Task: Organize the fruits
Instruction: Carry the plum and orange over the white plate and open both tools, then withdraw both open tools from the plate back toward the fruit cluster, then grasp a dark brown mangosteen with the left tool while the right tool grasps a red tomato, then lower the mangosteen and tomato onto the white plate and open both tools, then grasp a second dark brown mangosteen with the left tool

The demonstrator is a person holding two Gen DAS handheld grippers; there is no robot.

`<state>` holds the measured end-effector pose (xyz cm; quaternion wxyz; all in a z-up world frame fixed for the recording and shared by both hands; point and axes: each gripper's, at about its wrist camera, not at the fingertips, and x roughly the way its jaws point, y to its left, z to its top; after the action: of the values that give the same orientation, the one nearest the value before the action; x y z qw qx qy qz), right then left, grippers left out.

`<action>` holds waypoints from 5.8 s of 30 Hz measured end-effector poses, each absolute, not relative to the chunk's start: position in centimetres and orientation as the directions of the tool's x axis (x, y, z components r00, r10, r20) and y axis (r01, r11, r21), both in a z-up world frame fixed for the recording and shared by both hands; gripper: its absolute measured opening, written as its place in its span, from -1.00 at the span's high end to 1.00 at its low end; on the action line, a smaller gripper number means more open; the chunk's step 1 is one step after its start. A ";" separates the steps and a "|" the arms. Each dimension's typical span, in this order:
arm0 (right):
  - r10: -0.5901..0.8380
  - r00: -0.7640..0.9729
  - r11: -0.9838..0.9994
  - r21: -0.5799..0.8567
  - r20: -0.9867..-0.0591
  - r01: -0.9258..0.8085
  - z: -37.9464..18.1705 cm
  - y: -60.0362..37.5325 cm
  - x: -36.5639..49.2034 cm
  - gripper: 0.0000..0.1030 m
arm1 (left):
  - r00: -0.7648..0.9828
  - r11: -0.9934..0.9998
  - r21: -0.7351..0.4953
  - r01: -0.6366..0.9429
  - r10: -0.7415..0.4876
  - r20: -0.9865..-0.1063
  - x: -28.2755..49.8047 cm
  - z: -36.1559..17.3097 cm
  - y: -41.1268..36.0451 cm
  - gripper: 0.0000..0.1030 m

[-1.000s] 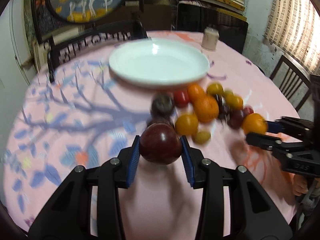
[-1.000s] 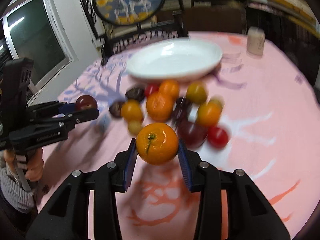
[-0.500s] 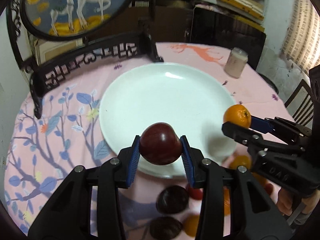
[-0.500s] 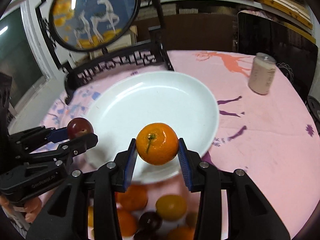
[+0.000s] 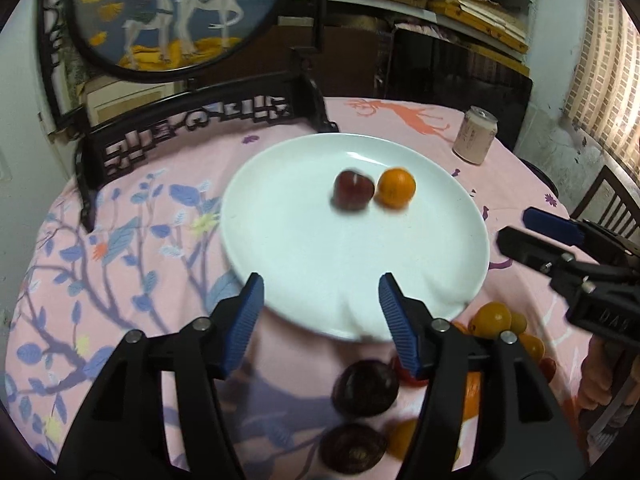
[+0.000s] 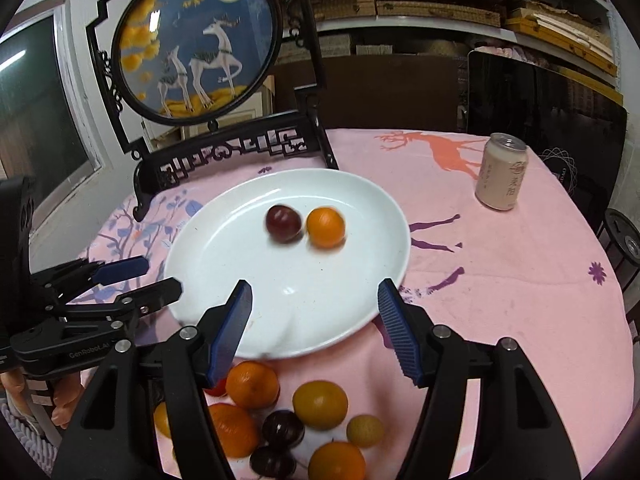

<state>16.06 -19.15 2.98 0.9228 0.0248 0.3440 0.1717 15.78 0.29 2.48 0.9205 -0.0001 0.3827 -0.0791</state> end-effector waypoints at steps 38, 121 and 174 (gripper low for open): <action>0.292 0.721 0.956 0.189 -0.629 -0.223 1.0 -24.1 8.3 -0.80 | 0.673 0.985 0.172 0.019 0.114 -0.731 9.0 -1.7 3.4 -0.94; 0.381 0.648 0.925 0.272 -0.660 -0.267 2.3 -21.2 14.9 0.41 | 0.689 0.995 -0.032 0.097 -0.091 -0.720 16.9 3.0 -0.3 0.20; 0.382 0.699 0.911 0.373 -0.605 -0.176 1.6 -26.3 10.7 -0.80 | 0.684 0.982 0.138 0.132 0.011 -0.730 11.0 -1.3 1.2 -0.70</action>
<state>10.73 -26.33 1.64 0.9102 0.1449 0.3565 0.1532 10.99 1.18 -1.29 0.9131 0.0899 0.3963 -0.0331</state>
